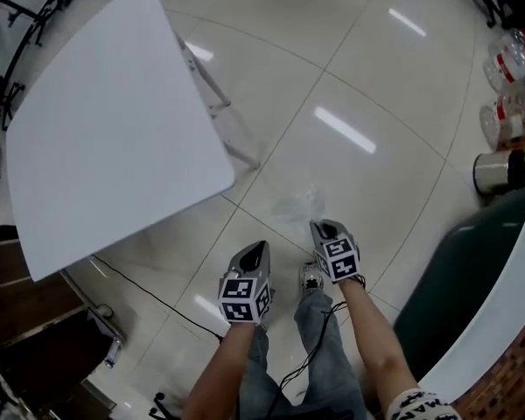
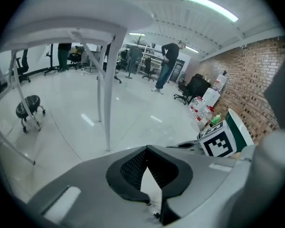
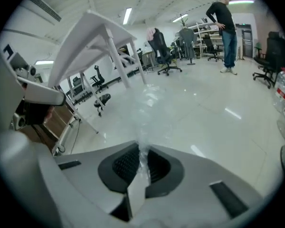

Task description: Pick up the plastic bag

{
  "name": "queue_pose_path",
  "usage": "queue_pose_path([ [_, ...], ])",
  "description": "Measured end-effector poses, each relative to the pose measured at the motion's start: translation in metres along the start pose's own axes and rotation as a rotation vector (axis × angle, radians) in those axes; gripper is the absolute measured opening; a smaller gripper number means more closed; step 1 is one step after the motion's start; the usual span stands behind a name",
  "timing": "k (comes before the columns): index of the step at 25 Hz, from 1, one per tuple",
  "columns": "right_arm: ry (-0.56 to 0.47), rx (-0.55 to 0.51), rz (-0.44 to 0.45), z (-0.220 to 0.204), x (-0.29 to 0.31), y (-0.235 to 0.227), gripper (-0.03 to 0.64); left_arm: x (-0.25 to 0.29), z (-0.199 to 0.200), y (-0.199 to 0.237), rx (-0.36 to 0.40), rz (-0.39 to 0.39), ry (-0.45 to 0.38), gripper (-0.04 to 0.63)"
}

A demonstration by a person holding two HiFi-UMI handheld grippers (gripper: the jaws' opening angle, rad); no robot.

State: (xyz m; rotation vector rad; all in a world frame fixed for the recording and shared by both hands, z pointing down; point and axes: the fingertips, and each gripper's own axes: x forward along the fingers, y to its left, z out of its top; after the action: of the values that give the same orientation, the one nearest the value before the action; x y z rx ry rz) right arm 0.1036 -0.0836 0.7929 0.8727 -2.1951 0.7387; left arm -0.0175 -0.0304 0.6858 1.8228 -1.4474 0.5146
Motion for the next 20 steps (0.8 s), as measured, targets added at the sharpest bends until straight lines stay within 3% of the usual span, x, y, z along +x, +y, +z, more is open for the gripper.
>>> queue_pose_path([
  [3,-0.124,-0.002,0.005,0.074,-0.080,0.025,0.014,-0.062,0.059,-0.011,0.017,0.012,-0.078,-0.003],
  [8,-0.235,-0.031,0.042,0.167,-0.200,0.119,0.014,-0.207,0.115,0.020,-0.073,0.106,-0.158,-0.003],
  [14,-0.376,-0.176,0.098,0.292,-0.277,0.197,0.014,-0.320,0.178,0.053,-0.137,0.202,-0.317,-0.003],
  [20,-0.453,-0.319,0.100,0.355,-0.329,0.275,0.014,-0.413,0.200,0.077,-0.141,0.253,-0.422,-0.003],
])
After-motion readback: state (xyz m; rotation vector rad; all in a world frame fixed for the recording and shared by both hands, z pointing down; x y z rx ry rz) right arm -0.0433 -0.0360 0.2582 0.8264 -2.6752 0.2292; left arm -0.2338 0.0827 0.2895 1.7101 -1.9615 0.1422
